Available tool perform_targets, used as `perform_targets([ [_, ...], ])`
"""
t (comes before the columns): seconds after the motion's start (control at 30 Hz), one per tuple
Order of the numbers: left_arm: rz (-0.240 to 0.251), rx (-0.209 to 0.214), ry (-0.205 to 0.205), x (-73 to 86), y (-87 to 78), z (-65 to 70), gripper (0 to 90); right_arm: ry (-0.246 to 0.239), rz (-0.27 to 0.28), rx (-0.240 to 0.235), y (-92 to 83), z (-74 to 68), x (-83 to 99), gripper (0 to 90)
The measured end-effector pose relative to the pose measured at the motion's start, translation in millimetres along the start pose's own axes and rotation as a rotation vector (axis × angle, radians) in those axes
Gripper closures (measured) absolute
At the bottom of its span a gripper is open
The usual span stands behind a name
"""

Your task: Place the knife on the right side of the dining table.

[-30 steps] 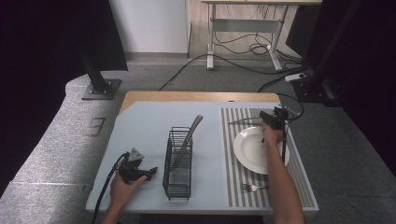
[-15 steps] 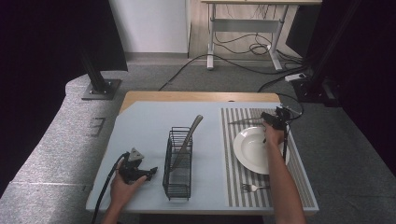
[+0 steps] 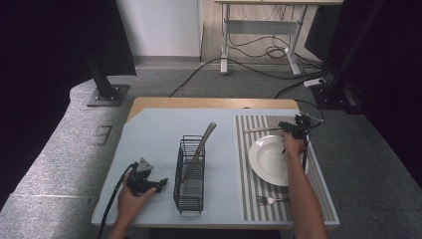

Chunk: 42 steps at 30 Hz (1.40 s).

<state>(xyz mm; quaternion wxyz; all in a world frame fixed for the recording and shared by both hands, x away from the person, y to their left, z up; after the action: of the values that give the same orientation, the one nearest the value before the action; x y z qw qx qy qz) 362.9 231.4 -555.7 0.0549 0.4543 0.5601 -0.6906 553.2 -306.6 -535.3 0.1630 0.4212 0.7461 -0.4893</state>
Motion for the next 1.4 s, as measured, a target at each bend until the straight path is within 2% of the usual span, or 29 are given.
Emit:
perform_targets([
  [0.13, 0.000, 0.000, 0.000, 0.0, 0.0, 0.0, 15.0, 0.036, 0.000, -0.018, -2.6, 1.6, -1.7, 44.0],
  [0.23, 0.000, 0.000, 0.000, 0.0, 0.0, -0.1, 15.0, 0.030, 0.022, -0.034, -8.5, 0.1, -5.8, 42.9],
  [0.33, 0.000, 0.000, 0.000, 0.0, 0.0, 0.0, 15.0, -0.067, 0.049, -0.040, -18.2, -9.1, -12.1, 40.7],
  [0.4, 0.000, 0.000, 0.000, 0.0, 0.0, 0.1, 15.0, -0.126, 0.019, -0.026, -21.8, -14.7, -16.9, 37.6],
  [0.47, 0.000, 0.000, 0.000, 0.0, 0.0, 0.0, 15.0, -0.214, -0.021, -0.045, -26.8, -22.4, -22.7, 37.1],
  [0.5, 0.000, 0.000, 0.000, 0.0, 0.0, 0.0, 15.0, -0.252, -0.036, -0.035, -28.5, -24.4, -25.7, 36.8],
  [0.57, 0.000, 0.000, 0.000, 0.0, 0.0, 0.0, 15.0, -0.293, -0.053, -0.041, -30.4, -26.2, -30.2, 36.7],
  [0.7, 0.000, 0.000, 0.000, 0.0, 0.0, 0.0, 15.0, -0.326, -0.108, -0.055, -26.9, -24.1, -36.0, 35.9],
  [0.8, 0.000, 0.000, 0.000, 0.0, 0.0, -0.1, 15.0, -0.330, -0.127, -0.067, -23.4, -21.1, -35.6, 35.8],
  [1.07, -0.001, 0.001, 0.000, 0.0, 0.0, -0.1, 14.9, -0.393, -0.165, -0.068, -11.5, -14.6, -32.3, 35.9],
  [1.23, 0.000, 0.000, 0.000, 0.0, 0.0, -0.1, 15.0, -0.453, -0.224, -0.029, 0.9, -15.7, -31.3, 35.3],
  [1.3, -0.001, 0.000, 0.000, 0.0, 0.0, -0.1, 14.9, -0.473, -0.232, -0.019, 5.3, -18.2, -32.3, 35.4],
  [1.4, 0.000, 0.001, 0.000, 0.0, 0.0, -0.1, 15.0, -0.474, -0.247, -0.021, 12.9, -20.2, -31.7, 35.3],
])
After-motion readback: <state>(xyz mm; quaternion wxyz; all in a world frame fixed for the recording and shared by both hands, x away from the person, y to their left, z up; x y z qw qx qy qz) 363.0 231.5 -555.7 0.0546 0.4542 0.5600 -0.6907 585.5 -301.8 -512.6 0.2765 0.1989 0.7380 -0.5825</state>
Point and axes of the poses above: each handheld gripper's, and its own axes: y roughly forward along the jaws, x roughly out of its underside, z roughly to its right, the point moved 4 cm from there along y, roughly forward along the jaws, and after that the axes turned 3 degrees about -x, right-handed, at the moved point
